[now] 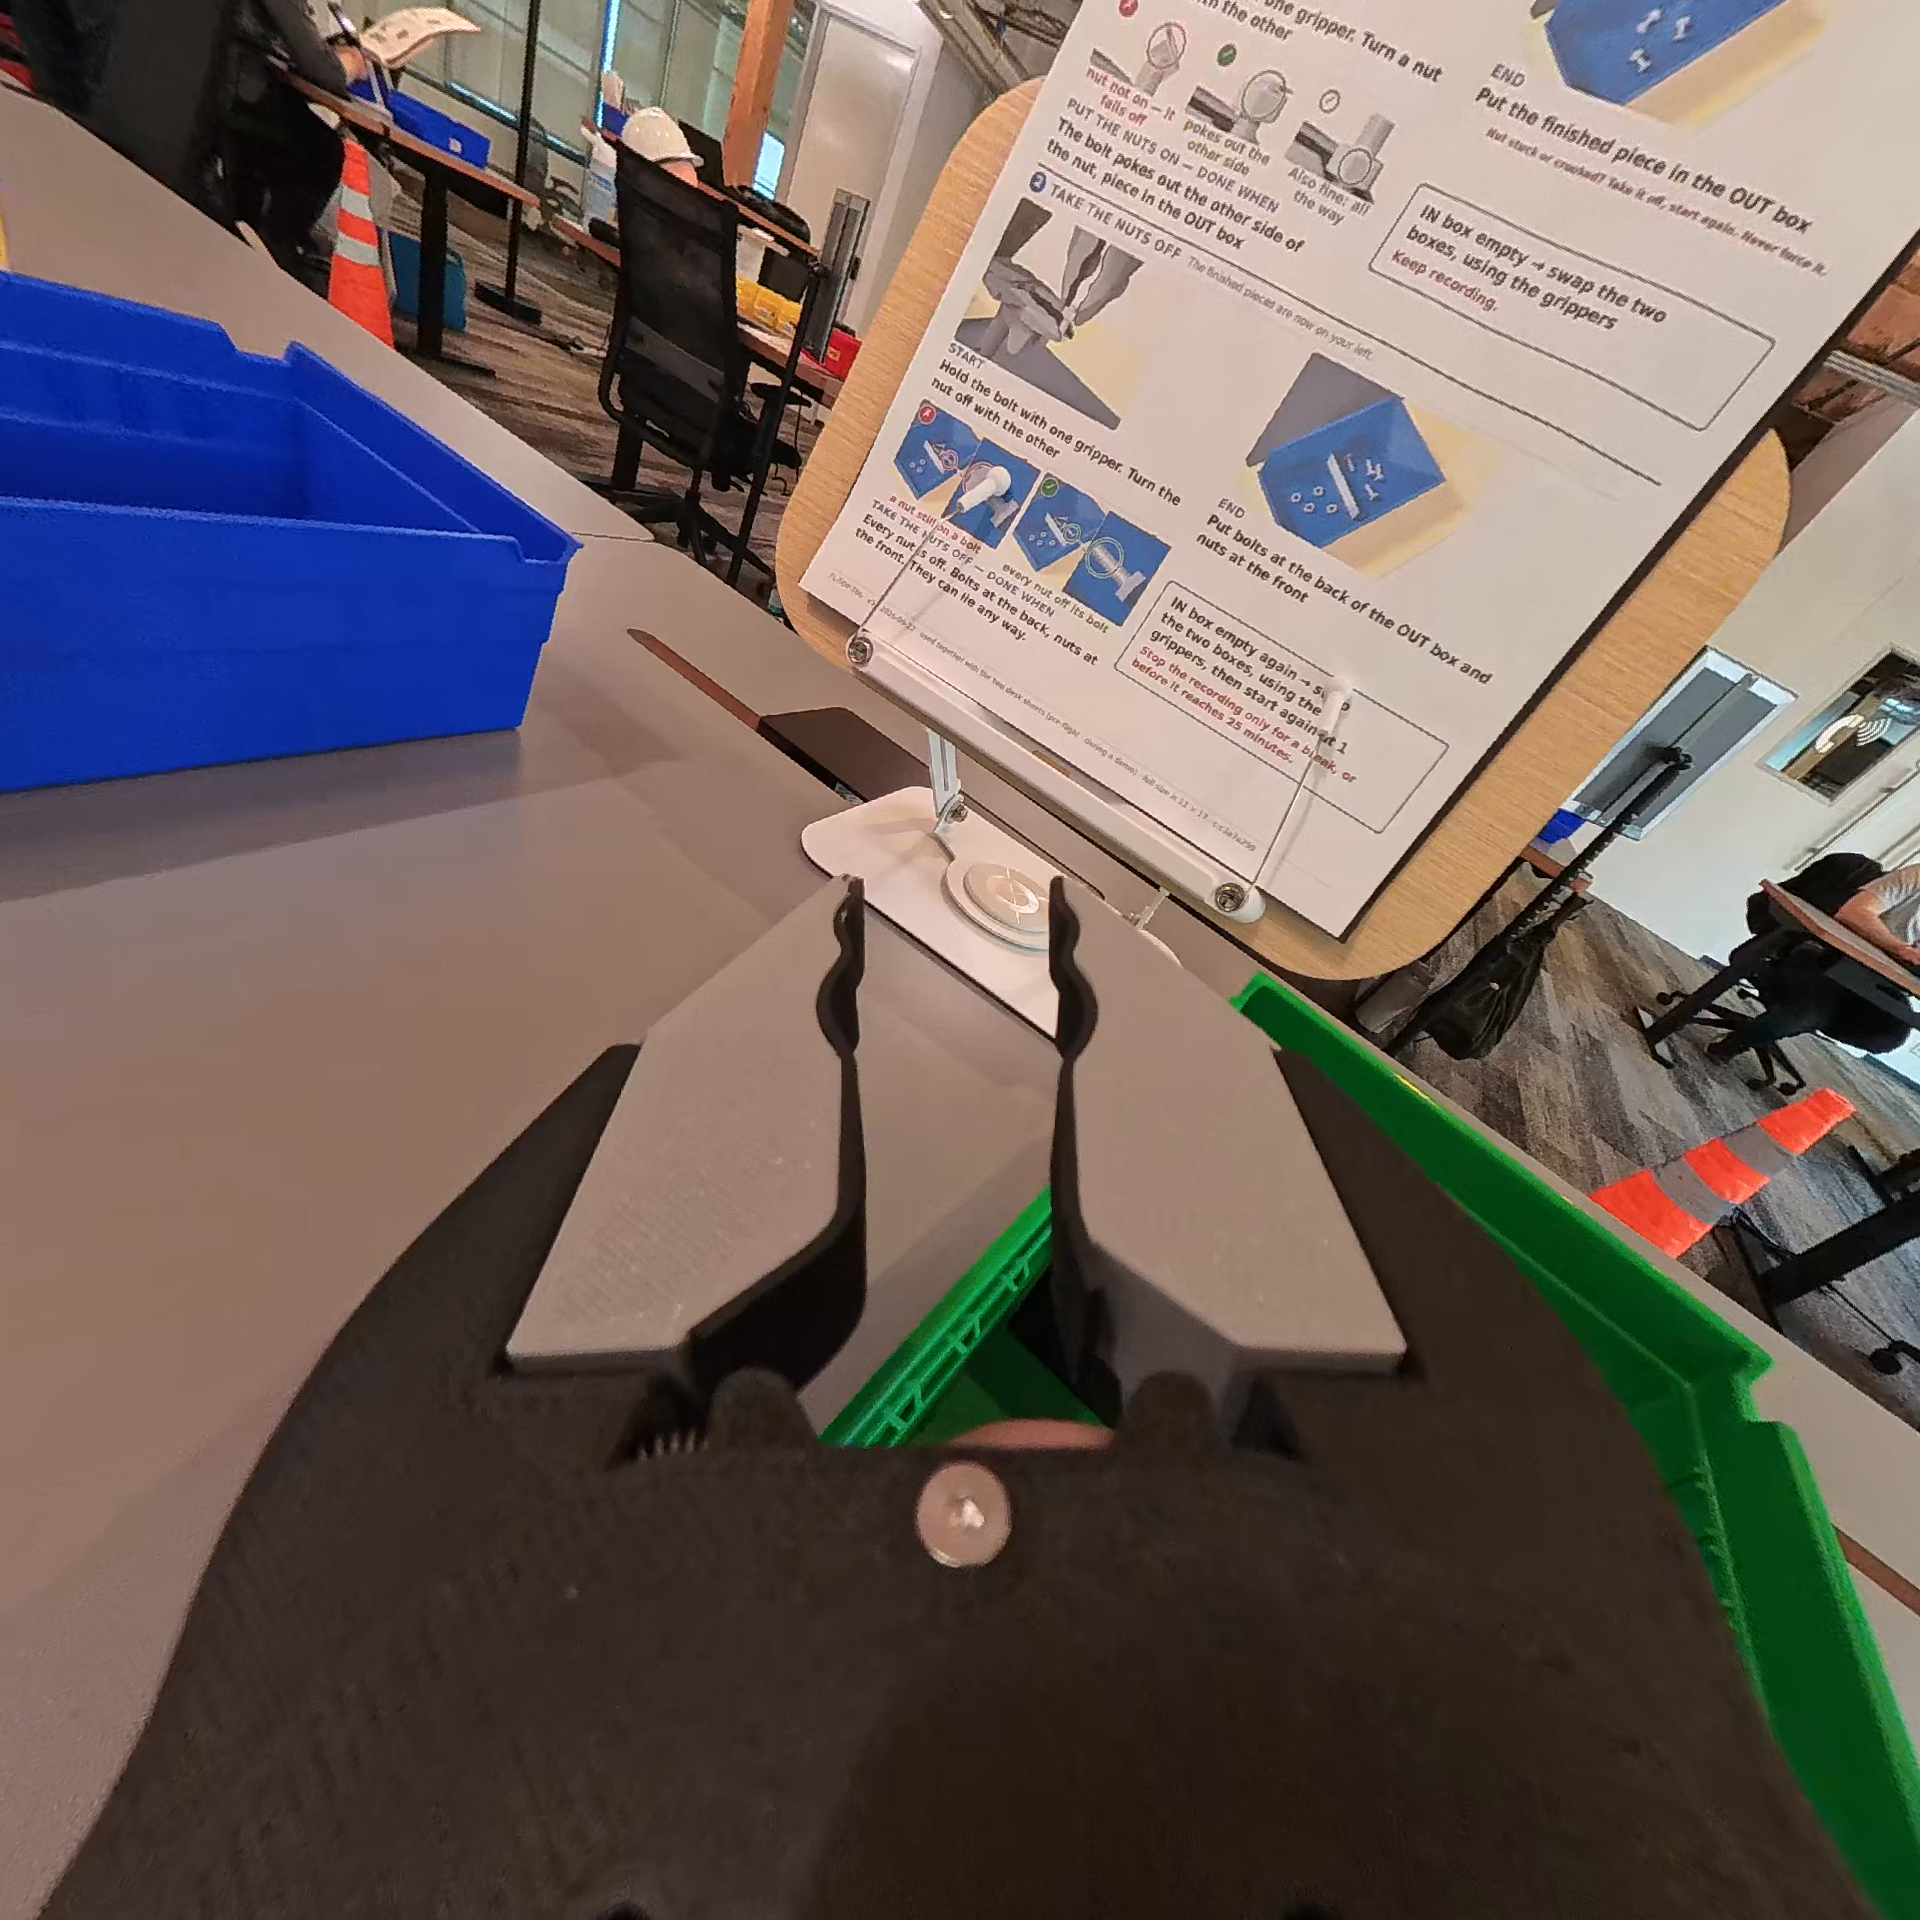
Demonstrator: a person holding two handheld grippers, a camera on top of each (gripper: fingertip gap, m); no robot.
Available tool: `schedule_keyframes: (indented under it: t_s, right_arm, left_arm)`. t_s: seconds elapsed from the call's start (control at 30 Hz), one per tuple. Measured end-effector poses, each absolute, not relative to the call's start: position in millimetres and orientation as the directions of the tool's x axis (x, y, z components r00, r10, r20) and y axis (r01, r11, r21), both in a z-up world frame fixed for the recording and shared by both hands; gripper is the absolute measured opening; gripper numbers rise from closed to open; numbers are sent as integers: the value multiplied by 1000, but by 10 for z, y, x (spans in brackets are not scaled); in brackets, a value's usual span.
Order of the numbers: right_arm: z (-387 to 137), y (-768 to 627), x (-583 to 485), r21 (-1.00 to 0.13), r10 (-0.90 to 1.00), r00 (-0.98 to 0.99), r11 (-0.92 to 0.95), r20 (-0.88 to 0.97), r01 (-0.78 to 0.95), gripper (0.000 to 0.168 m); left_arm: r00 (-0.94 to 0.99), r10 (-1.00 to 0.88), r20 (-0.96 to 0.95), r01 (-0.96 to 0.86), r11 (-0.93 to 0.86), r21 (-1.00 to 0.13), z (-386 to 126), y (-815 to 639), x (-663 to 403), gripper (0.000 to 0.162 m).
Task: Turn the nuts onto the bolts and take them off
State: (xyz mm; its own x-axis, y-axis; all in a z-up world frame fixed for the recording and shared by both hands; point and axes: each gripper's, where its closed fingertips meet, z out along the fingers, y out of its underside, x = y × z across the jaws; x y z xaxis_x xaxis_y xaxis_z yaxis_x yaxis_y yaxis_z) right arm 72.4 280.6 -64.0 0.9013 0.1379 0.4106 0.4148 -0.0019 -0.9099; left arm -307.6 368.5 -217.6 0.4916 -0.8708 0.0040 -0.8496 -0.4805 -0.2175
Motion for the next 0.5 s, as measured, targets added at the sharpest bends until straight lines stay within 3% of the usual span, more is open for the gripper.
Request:
schedule_keyframes:
  t_s: [0.13, 0.2, 0.3, 0.5]
  right_arm:
    - [-634, 2803, 727, -911, 138, 902, -1, 408, 412, 32]
    - [-629, 2800, 722, -911, 137, 902, 1, 410, 413, 32]
    - [-634, 2800, 720, -909, 137, 900, -1, 414, 418, 32]
    - [-628, 2795, 718, -914, 143, 905, 1, 401, 405, 32]
  left_arm:
    - [486, -873, 27, -863, -485, -140, -2259, 3596, -3234, 18]
    - [498, -867, 31, -853, -496, -162, -2268, 3624, -3206, 7]
    - [476, -879, -23, -869, -466, -166, -2278, 3684, -3197, 7]
    - [544, -819, -185, -776, -407, -482, -1776, 4053, -2904, 7]
